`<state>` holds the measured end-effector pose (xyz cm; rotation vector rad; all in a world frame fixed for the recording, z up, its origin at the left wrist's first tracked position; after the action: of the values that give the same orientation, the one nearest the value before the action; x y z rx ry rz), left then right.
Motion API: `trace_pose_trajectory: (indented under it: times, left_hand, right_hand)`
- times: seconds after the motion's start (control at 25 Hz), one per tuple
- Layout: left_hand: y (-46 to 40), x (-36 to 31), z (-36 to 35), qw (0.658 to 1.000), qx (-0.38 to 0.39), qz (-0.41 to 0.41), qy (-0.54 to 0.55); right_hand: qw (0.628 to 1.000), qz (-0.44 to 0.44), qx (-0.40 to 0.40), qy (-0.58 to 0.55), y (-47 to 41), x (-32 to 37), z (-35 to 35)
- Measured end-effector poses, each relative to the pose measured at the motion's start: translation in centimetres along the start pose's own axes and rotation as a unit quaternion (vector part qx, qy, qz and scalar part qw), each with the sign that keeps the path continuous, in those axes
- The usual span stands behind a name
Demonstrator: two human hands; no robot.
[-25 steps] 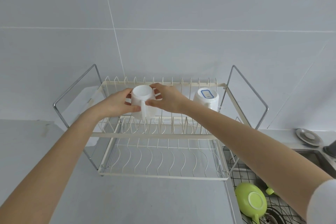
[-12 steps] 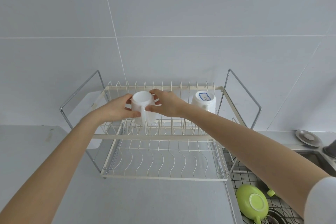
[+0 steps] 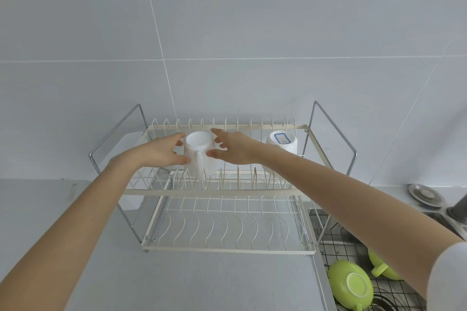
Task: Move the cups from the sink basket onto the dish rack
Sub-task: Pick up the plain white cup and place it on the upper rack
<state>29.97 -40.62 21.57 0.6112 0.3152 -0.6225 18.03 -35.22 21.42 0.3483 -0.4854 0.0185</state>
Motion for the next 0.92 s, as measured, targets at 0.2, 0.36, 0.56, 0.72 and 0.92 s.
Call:
trace_pose_trajectory:
  times: [0.2, 0.36, 0.56, 0.72, 0.92]
  left_hand:
    - [2.8, -3.7, 1.2, 0.989, -0.064, -0.004, -0.131]
    - [5.9, -7.5, 1.7, 0.975, -0.115, -0.013, -0.188]
    - [10.2, -14.0, -0.3, 0.944, -0.199, -0.044, -0.259]
    - [11.5, -18.4, -3.1, 0.929, -0.231, -0.061, -0.281]
    - [10.5, -22.8, -7.1, 0.938, -0.211, -0.080, -0.263]
  right_hand:
    - [0.994, 0.002, -0.034, 0.101, 3.8, 0.6, 2.1]
    - [0.983, 0.000, -0.088, 0.159, 8.5, 0.5, 4.4]
    - [0.973, -0.033, -0.144, 0.179, 15.4, -1.9, 5.3]
    - [0.965, -0.065, -0.187, 0.171, 20.9, -4.9, 5.5]
    - [0.957, -0.116, -0.224, 0.142, 26.8, -10.3, 5.4]
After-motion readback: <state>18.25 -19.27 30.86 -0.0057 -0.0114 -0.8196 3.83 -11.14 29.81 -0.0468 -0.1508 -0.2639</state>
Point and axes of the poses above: each hand's wrist, its own y-axis away from the middle knuckle, its own z-axis out of the back of the hand, x = y × z, the point moved 8 cm from there along -y, towards the middle knuckle, and after that the axes turned 13 degrees about x, right-handed, at the moved point
